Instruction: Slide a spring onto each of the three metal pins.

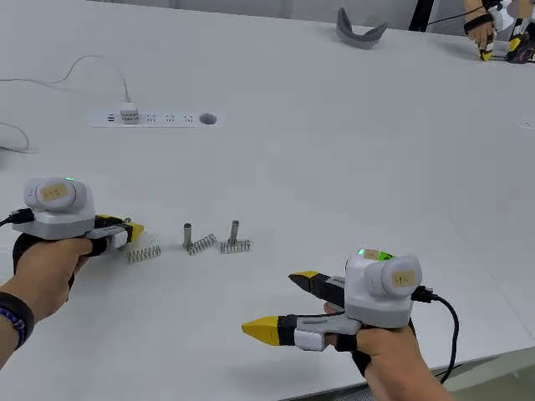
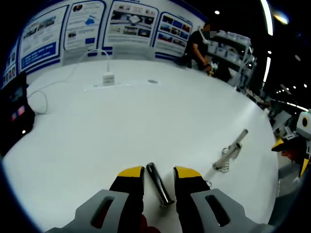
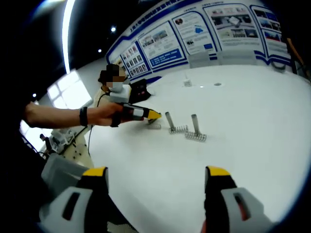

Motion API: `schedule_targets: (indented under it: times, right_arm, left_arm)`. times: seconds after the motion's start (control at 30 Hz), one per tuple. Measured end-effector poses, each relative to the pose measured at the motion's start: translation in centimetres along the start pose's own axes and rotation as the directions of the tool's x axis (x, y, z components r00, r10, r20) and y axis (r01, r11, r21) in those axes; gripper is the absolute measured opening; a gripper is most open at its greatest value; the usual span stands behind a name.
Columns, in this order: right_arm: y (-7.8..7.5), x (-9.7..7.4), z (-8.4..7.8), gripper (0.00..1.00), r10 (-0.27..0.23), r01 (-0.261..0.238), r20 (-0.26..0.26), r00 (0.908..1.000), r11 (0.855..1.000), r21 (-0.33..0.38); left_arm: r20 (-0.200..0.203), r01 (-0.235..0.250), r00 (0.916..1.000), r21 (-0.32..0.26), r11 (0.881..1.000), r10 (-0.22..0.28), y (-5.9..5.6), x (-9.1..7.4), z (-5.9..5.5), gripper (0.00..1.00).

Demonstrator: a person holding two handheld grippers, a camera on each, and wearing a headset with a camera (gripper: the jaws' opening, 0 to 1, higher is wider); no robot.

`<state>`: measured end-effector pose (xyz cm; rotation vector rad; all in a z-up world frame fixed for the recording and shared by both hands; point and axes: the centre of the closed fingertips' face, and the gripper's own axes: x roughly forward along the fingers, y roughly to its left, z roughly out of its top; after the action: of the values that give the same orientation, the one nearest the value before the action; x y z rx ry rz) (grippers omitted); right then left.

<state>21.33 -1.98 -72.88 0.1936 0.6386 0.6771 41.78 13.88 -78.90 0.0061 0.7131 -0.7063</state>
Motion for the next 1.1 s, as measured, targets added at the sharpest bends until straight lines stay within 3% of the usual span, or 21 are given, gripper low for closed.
schedule_targets:
  times: [0.23,0.4,0.5,0.53,0.6,0.8,0.83,0.87,0.97,1.1]
  right_arm:
    - [-0.2,-0.1,-0.1,0.82,0.008,-0.008,-0.012,0.9999,1.000,-0.007]
    - [-0.2,-0.1,-0.2,0.82,0.008,-0.009,-0.016,0.9998,1.000,-0.008]
    - [-0.1,0.1,-0.3,0.82,0.009,-0.009,-0.017,0.9998,1.000,-0.005]
    - [0.0,0.1,-0.3,0.82,0.010,-0.010,-0.017,0.9998,1.000,-0.004]
    - [0.1,0.1,-0.3,0.82,0.011,-0.011,-0.016,0.9998,1.000,-0.001]
    - [0.2,0.1,-0.5,0.82,0.009,-0.009,-0.024,0.9997,1.000,0.001]
    - [0.1,0.1,-0.6,0.82,0.008,-0.008,-0.025,0.9997,1.000,0.002]
    - [0.1,0.1,-0.6,0.82,0.007,-0.007,-0.026,0.9996,1.000,0.001]
    - [0.1,0.0,-0.6,0.83,0.003,-0.003,-0.028,0.9996,1.000,0.000]
    - [0.2,-0.1,-0.5,0.83,0.005,-0.005,-0.029,0.9996,1.000,-0.002]
  left_arm:
    - [0.008,-0.026,0.9996,0.043,0.999,0.026,0.1,0.4,0.2,0.17]
    - [-0.002,-0.026,0.9996,0.105,0.994,0.026,0.0,0.8,0.2,0.13]
    - [-0.023,-0.004,0.9997,0.170,0.985,0.008,-0.4,0.9,0.0,0.09]
    - [-0.040,0.021,0.9991,0.198,0.980,-0.013,-0.8,0.9,-0.2,0.09]
    - [-0.047,0.022,0.9989,0.251,0.968,-0.011,-0.8,0.8,-0.2,0.09]
    - [-0.058,0.025,0.9983,0.288,0.957,-0.009,-0.8,0.8,-0.3,0.09]
    - [-0.064,0.030,0.9979,0.310,0.950,-0.010,-0.9,0.9,-0.3,0.09]
    - [-0.071,0.028,0.9975,0.361,0.932,-0.003,-0.8,0.8,-0.3,0.09]
    - [-0.080,0.023,0.9967,0.401,0.916,0.011,-1.0,0.9,-0.3,0.09]
    - [-0.087,0.030,0.9962,0.387,0.922,0.004,-1.1,1.0,-0.3,0.09]
